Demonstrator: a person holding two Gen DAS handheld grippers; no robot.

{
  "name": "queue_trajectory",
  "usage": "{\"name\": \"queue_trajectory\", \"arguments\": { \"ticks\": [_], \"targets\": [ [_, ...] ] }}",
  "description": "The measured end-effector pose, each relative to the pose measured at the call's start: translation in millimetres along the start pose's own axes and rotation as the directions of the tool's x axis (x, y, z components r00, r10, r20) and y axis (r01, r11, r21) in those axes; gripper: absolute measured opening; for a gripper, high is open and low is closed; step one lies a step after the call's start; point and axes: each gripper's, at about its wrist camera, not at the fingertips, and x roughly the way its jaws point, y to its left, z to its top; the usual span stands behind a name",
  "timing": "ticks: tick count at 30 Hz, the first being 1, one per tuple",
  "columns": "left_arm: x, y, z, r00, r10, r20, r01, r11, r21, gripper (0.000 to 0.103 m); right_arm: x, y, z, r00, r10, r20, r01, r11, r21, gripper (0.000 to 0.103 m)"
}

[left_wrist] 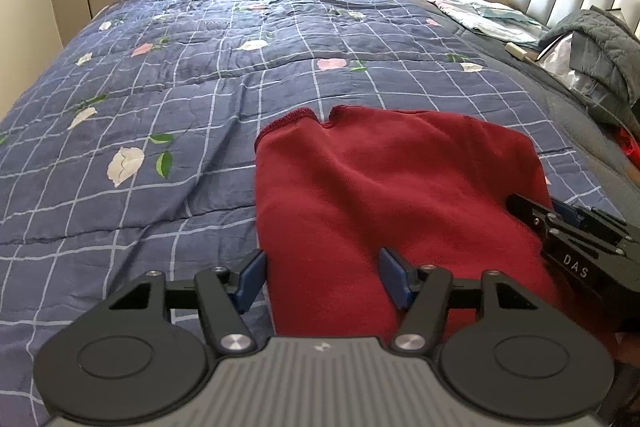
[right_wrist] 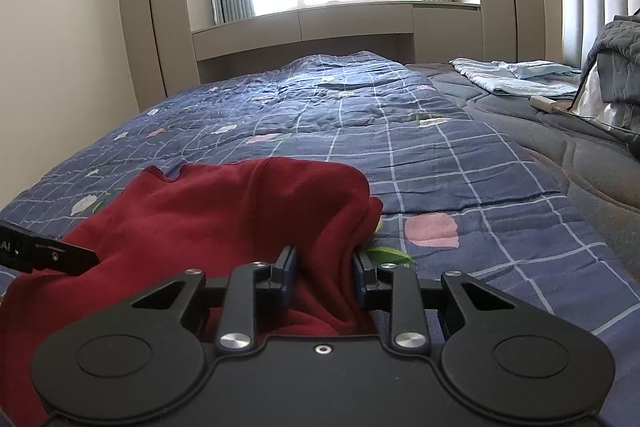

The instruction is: Fold small clothes

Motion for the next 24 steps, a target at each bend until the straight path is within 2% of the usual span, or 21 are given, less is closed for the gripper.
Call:
{"name": "queue_trajectory", "arguments": {
  "ticks": [5,15,24],
  "targets": [
    [-2,-10,3,0.999,0.039,-0.006,-0.039,0.999,0.019,0.059,-3,-3,-1,1.0,0.01,0.012,-0.01,1.0,0.022,0.028],
    [-11,-24,5,0.996,0.093,0.014,-0.094,0.992,0.087,0.032,-10,1,-2,0.999,-0.014,0.046,0.013,1.0,0.017,0.018],
    [-28,-28,4,0.994,0.094,0.058,-0.1,0.99,0.1,0.024,-24,0,2,0.997,-0.016,0.075,0.012,0.998,0.06,0.014]
  ]
}}
